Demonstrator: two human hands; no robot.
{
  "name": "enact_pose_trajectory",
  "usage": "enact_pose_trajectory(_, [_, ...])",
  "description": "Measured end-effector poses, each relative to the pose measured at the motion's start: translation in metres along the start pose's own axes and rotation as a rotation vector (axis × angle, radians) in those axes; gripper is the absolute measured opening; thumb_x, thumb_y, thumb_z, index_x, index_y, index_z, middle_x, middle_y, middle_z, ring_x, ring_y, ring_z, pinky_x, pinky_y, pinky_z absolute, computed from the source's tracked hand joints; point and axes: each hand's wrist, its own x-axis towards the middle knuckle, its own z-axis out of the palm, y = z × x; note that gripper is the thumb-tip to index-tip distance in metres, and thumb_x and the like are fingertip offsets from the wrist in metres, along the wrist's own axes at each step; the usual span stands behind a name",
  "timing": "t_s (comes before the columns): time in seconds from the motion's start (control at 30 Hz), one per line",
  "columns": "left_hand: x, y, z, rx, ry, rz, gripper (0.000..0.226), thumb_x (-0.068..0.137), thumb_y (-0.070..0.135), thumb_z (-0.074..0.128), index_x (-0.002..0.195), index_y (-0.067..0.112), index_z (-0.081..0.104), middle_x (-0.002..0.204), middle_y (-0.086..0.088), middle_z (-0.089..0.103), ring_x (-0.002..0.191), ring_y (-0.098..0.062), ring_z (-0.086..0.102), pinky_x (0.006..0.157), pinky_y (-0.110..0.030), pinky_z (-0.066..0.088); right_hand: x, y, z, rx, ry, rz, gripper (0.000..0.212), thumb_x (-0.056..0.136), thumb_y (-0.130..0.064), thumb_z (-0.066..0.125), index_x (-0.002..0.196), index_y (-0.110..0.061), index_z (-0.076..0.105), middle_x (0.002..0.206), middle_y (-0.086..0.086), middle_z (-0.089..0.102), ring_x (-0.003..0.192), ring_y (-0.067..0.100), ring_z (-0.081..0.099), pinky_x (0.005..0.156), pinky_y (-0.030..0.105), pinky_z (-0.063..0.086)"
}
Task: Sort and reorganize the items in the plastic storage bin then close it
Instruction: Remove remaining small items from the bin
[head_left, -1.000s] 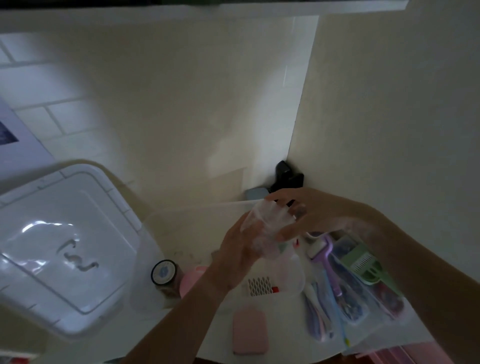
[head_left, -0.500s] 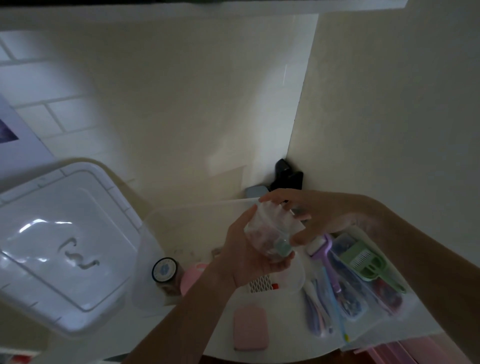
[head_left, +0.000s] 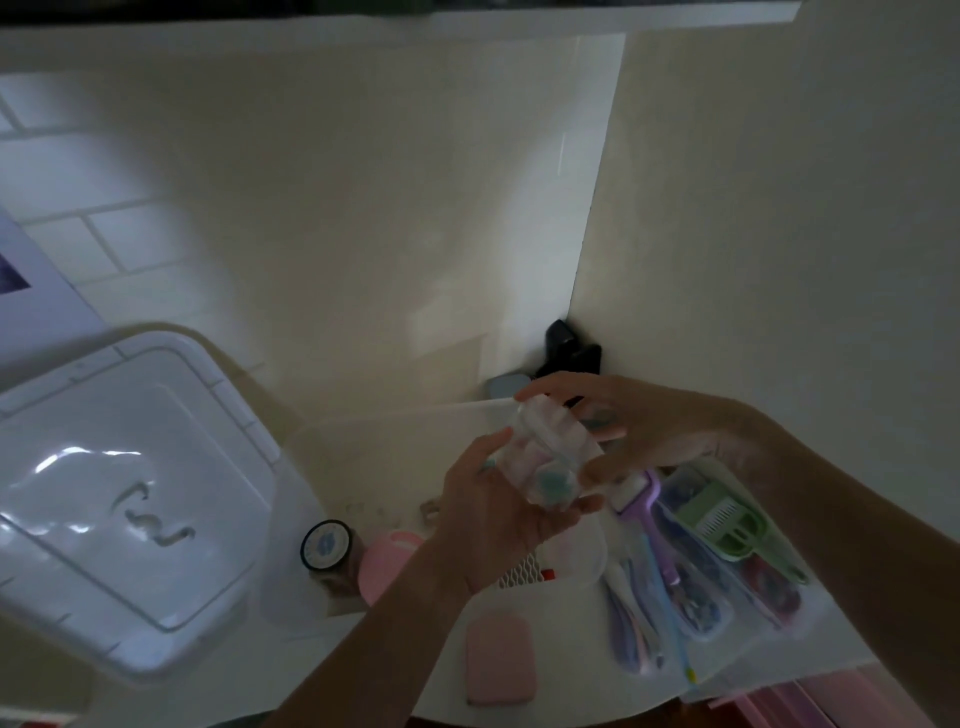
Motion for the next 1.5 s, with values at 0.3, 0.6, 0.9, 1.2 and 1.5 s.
enact_pose_trajectory(0.3, [0.005,0.014,-0.009,0.246,0.231,-0.260,0.096,0.072,0.081,0.050,0.124,0.001,0.064,0.105,-0.019,0.063,0.073,-0.028,0.060,0.048,-0.024,0.048,-0.007,-0.011,0.003,-0.099,-0.061,-0.070,0.088,0.074,-0.005,0.081,0.134,-0.055,0.041,0.137,-0.032,0.039,0.128,-0.010,0.041,0.105,0.020,0.044])
enact_pose_trajectory(0.6, [0.003,0.015,-0.008,0.061,0.171,-0.105,0.080,0.083,0.068,0.059,0.127,0.000,0.063,0.115,-0.026,0.064,0.094,-0.035,0.065,0.078,-0.036,0.060,0.000,-0.019,0.004,-0.199,0.124,0.065,0.073,0.069,-0.050,0.082,0.128,-0.062,0.041,0.123,-0.021,0.057,0.107,0.001,0.061,0.088,0.023,0.055])
enact_pose_trajectory(0.9, [-0.002,0.009,-0.010,-0.005,0.078,0.111,0.067,0.084,0.036,0.073,0.138,0.003,0.052,0.132,-0.022,0.056,0.115,-0.036,0.056,0.120,-0.052,0.021,0.004,-0.009,0.012,-0.181,0.191,0.177,0.090,0.056,-0.068,0.079,0.135,-0.056,0.037,0.125,-0.021,0.056,0.106,0.006,0.062,0.091,0.031,0.056])
enact_pose_trajectory(1.2, [-0.009,-0.001,-0.017,-0.089,0.142,0.090,0.069,0.102,0.046,0.046,0.152,0.001,0.031,0.156,-0.027,0.032,0.144,-0.047,0.031,0.121,-0.058,0.018,-0.014,0.010,0.047,0.460,0.476,0.203,0.030,0.083,-0.038,0.073,0.111,-0.025,0.069,0.096,0.001,0.074,0.084,0.012,0.068,0.065,0.021,0.052])
enact_pose_trajectory(1.5, [-0.051,-0.047,-0.020,0.539,0.554,-0.088,0.029,0.080,0.025,0.076,0.106,0.018,0.066,0.103,-0.012,0.072,0.092,-0.027,0.072,0.086,-0.043,0.059,-0.081,0.050,0.152,0.685,0.719,0.443,0.042,0.072,-0.038,0.081,0.108,-0.022,0.067,0.096,0.000,0.075,0.084,0.016,0.073,0.072,0.034,0.061])
